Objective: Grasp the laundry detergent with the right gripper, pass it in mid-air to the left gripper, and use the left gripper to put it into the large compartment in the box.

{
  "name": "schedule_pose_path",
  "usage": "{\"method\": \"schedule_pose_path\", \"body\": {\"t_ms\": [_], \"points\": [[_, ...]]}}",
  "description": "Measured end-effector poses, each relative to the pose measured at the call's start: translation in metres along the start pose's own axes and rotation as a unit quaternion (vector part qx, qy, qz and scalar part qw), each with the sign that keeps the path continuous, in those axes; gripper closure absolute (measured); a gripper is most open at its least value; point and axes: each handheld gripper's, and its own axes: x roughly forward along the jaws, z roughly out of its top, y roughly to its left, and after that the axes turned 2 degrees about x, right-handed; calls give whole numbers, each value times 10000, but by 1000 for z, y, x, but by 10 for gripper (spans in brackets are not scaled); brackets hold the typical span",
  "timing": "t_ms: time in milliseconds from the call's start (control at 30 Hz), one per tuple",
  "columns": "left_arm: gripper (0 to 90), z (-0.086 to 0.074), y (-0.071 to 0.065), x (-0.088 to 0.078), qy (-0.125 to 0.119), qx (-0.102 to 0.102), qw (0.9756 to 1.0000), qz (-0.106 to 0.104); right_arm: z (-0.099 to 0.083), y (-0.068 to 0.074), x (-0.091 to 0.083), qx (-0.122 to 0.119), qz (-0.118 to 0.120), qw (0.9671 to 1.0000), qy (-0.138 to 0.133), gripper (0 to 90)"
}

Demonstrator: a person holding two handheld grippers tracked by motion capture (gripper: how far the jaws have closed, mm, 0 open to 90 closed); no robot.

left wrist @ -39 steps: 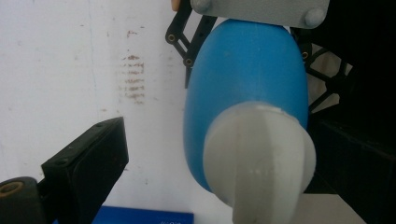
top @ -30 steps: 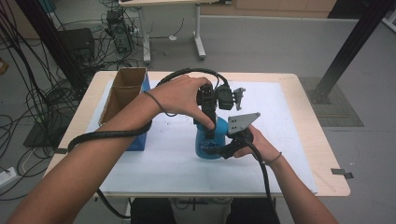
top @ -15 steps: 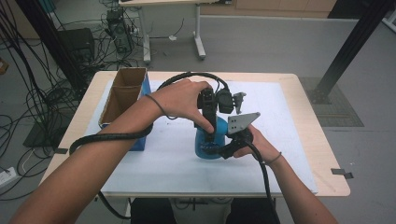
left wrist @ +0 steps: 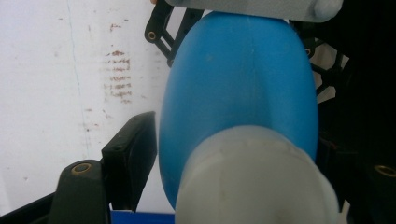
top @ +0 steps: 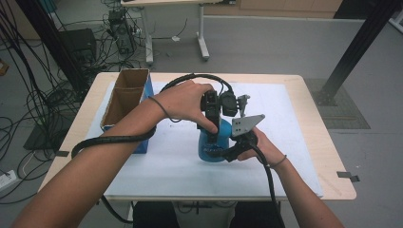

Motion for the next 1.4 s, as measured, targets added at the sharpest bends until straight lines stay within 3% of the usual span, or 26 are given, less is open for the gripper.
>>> {"method": "schedule_pose_path", "body": {"t_ms": [67, 1400], "points": [[368, -1, -1, -1, -36, 12, 10000, -16, 0, 0, 0, -6, -5, 10000, 3, 415], [375, -5, -3, -2, -112, -31, 9999, -2, -2, -1, 1, 9, 30, 10000, -62, 415]]}}
